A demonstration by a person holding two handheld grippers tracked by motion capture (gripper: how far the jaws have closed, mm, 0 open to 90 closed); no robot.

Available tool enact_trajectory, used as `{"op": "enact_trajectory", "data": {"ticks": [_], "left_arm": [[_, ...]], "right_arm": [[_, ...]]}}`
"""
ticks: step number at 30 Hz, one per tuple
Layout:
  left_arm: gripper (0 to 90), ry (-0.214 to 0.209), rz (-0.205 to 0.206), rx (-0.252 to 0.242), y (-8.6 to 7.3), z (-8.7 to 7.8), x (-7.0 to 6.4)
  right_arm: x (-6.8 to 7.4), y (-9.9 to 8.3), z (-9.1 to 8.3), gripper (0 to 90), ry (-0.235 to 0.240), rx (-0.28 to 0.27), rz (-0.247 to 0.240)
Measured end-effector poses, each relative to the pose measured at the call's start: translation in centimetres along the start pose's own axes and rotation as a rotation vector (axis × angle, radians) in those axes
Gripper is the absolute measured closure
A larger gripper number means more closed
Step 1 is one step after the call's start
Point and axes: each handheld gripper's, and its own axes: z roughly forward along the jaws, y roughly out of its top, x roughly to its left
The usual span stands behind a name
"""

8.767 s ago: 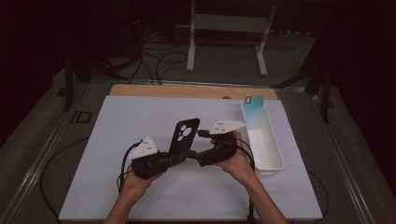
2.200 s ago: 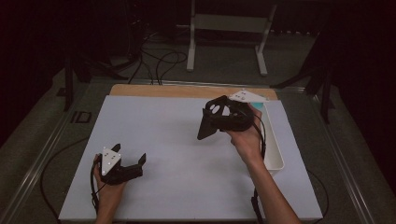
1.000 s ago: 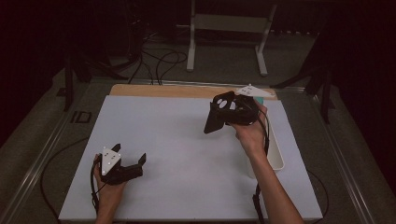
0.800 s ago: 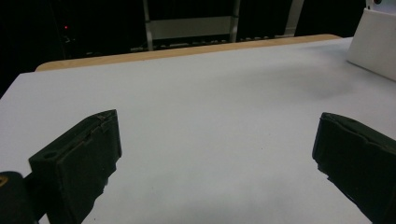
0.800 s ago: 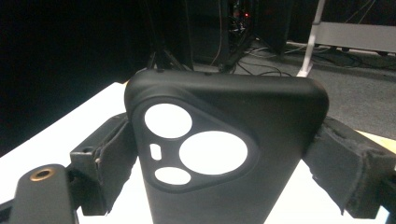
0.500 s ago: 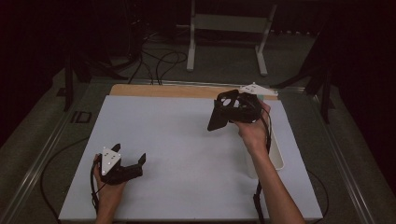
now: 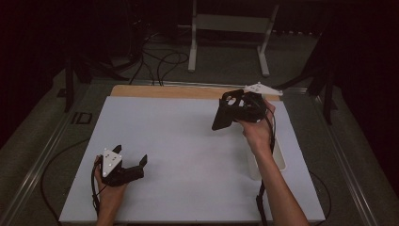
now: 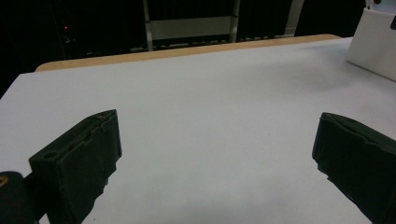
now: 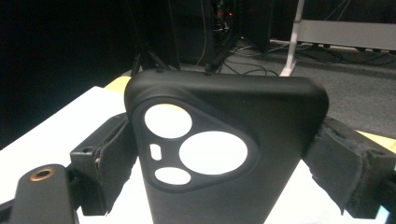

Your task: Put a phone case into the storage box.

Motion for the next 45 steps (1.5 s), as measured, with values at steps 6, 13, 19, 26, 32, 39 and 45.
{"op": "enact_trajectory", "data": {"ticks": [6,13,19,26,32,39,45], "left_arm": [[1.5,0.001,-0.001,0.001,0.0,0.0,0.0],[1.5,0.000,-0.002,0.003,0.0,0.0,0.0],[1.5,0.002,-0.002,0.002,0.0,0.0,0.0],[1.5,0.002,-0.002,0.002,0.0,0.0,0.0],[1.5,0.002,-0.003,0.002,0.0,0.0,0.0],[1.5,0.002,-0.002,0.003,0.0,0.0,0.0],[1.6,0.002,-0.002,0.004,0.0,0.1,0.0]], "right_arm": [[-0.3,0.1,0.0,13.3,-0.011,-0.001,0.003],[-0.7,0.4,0.0,13.3,-0.047,0.004,-0.022],[-1.1,0.6,-0.1,13.3,-0.061,0.005,-0.023],[-1.8,0.7,-0.2,13.4,-0.077,0.006,-0.015],[-2.2,0.7,-0.1,13.4,-0.090,0.011,-0.012],[-2.6,0.7,0.0,13.4,-0.102,0.012,-0.004],[-3.1,0.7,0.0,13.4,-0.111,0.009,0.009]]}}
